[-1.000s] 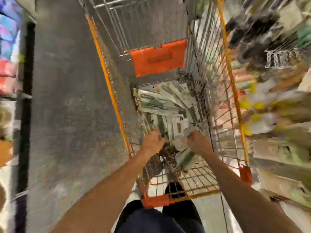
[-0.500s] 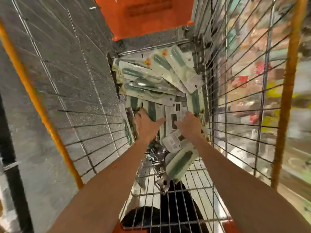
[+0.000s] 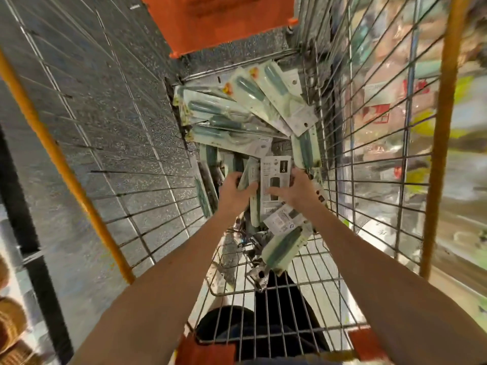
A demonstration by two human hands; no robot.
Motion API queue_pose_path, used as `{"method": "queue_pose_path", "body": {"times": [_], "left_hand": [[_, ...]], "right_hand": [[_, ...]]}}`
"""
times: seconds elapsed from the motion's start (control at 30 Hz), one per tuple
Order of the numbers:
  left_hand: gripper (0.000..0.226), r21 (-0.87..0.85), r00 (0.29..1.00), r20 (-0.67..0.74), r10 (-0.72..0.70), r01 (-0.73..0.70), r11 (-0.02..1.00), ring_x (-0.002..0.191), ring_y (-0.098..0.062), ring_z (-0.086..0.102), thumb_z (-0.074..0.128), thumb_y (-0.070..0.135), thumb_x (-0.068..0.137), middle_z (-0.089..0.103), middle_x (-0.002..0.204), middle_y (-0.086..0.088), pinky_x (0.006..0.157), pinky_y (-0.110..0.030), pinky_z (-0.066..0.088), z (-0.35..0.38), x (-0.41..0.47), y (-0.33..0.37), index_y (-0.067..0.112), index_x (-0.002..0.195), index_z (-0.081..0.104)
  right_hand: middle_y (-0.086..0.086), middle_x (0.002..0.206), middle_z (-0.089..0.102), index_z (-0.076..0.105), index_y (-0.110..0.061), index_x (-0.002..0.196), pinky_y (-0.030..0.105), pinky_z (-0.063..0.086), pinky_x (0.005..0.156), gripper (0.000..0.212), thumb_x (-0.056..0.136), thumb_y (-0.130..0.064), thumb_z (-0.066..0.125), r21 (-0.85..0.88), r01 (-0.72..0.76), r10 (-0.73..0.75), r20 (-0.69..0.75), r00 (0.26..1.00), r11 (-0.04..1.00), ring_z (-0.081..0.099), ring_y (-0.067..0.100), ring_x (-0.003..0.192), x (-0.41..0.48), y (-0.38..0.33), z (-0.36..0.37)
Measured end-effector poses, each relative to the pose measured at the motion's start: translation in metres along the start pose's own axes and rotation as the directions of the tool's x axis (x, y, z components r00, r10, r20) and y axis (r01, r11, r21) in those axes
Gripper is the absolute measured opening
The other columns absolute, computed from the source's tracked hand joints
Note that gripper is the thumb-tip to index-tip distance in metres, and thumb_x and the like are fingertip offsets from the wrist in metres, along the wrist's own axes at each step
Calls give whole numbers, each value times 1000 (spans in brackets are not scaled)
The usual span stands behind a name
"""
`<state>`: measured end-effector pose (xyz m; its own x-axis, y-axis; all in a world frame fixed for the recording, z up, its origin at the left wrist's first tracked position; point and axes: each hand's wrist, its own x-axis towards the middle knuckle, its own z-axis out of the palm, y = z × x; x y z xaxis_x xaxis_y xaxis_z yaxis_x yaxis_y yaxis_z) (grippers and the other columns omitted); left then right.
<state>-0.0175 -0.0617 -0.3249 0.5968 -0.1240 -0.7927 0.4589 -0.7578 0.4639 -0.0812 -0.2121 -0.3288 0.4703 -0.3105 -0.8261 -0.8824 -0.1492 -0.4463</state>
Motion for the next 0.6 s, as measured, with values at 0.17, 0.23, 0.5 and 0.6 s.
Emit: {"method": "queue_pose_path", "body": {"times": [0.17,0.23,0.5,0.6], "left_hand": [[23,55,989,-52,138,-135,989,82,-20,65,65,23,94,70,98,-5,68,-22,51,-31,-23,5,9,112,65],[24,84,976,-93,199,-192,978,78,-25,64,63,28,95,68,91,-7,67,-38,53,-41,-34,15,7,107,62],[21,0,930,-95,356,-357,934,63,-1,62,59,20,99,66,87,4,50,-16,48,-101,-86,70,15,119,56],[20,-1,900,-112,421,-424,906,71,13,61,58,17,100,61,93,21,61,-4,47,-126,-107,88,14,119,56]], "right_hand": [[4,103,73,68,-9,104,30,59,82,37,72,-14,84,154,125,-142,107,984,980,70,13,86,-28,-15,-9],[1,96,72,68,-7,102,17,58,68,31,74,-4,81,275,113,-150,119,981,955,68,5,78,-38,-27,-14],[-6,96,71,68,-21,95,17,53,67,24,76,-13,81,359,154,-206,110,972,920,69,8,86,-87,-65,-51],[2,103,73,69,-10,105,21,57,76,26,80,-10,77,434,198,-264,96,960,879,72,11,90,-108,-80,-66]]}}
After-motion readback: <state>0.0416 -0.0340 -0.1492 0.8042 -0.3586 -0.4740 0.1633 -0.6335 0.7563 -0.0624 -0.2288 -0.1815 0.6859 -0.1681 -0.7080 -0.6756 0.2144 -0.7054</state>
